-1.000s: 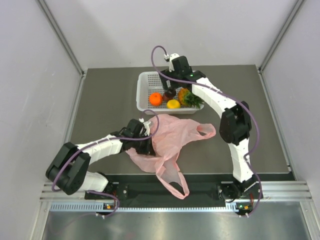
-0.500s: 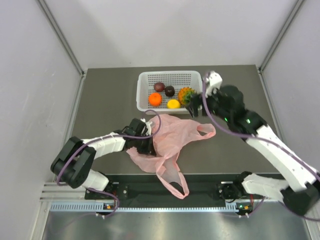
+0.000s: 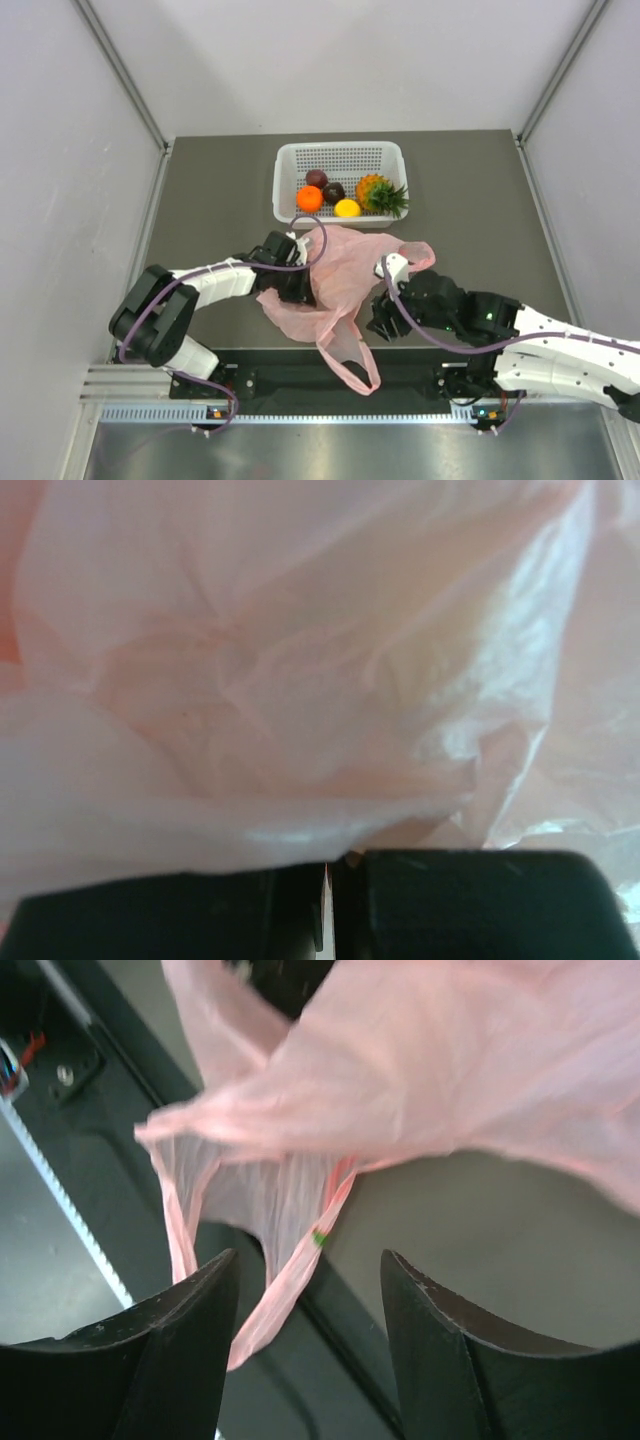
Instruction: Untie the knot of the plastic bag and take out the fruit
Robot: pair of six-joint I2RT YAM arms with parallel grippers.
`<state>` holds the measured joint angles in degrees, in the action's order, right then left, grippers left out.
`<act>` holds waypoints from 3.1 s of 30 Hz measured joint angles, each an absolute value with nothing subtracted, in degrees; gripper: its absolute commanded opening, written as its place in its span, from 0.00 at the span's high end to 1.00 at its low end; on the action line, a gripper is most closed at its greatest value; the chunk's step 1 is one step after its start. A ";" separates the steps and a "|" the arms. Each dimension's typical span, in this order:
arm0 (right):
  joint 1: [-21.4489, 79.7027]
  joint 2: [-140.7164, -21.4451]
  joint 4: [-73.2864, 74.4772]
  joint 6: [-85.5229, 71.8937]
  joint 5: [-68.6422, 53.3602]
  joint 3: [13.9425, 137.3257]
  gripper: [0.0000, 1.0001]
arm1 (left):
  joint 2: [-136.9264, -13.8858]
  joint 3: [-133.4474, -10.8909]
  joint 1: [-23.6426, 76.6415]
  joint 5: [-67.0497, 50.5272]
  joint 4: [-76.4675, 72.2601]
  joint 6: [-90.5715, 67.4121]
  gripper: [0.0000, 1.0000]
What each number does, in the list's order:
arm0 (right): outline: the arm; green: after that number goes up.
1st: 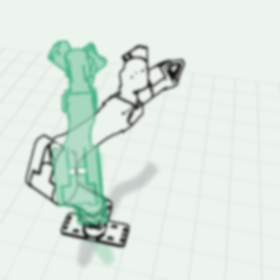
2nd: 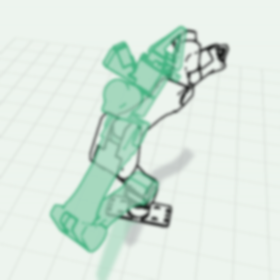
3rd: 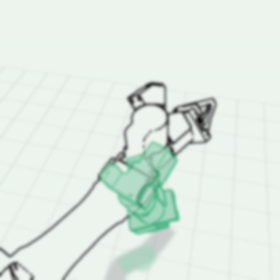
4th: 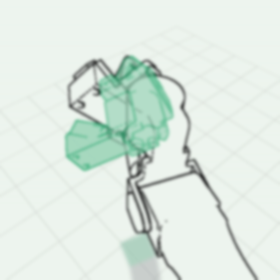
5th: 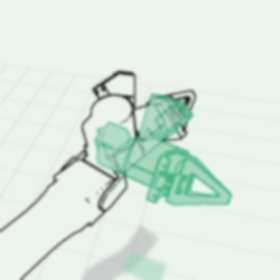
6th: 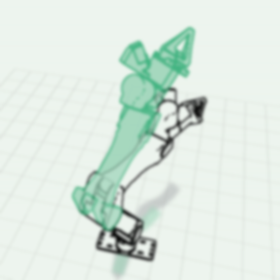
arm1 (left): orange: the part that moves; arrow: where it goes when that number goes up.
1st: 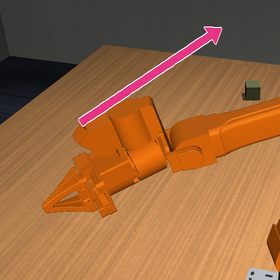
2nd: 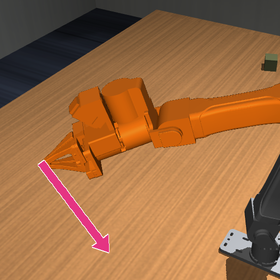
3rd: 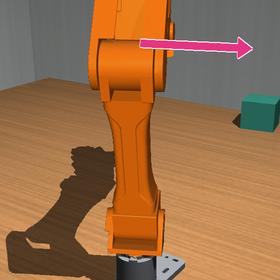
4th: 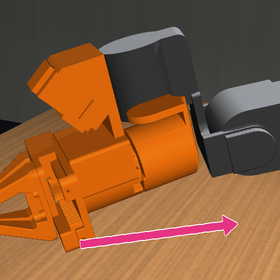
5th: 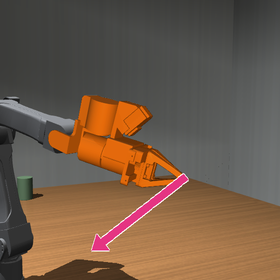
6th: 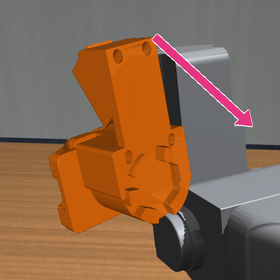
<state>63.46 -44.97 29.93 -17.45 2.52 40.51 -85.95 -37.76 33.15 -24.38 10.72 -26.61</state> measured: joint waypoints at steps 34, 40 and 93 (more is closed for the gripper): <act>58.67 -81.34 -1.34 -8.91 9.28 42.59 0.11 | -88.31 -39.77 33.21 -25.71 12.05 -24.03 1.00; 56.05 -88.53 -2.90 -7.68 6.11 46.30 0.13 | -88.40 -39.77 33.43 -26.04 12.12 -23.97 1.00; 51.79 -48.60 27.35 -6.50 -21.74 63.88 1.00 | -83.35 -39.77 33.91 -26.20 14.17 -24.27 1.00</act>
<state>51.79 -48.60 27.35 -6.50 -21.74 63.88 -83.35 -39.77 33.91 -26.20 14.17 -24.27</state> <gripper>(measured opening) 0.650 0.012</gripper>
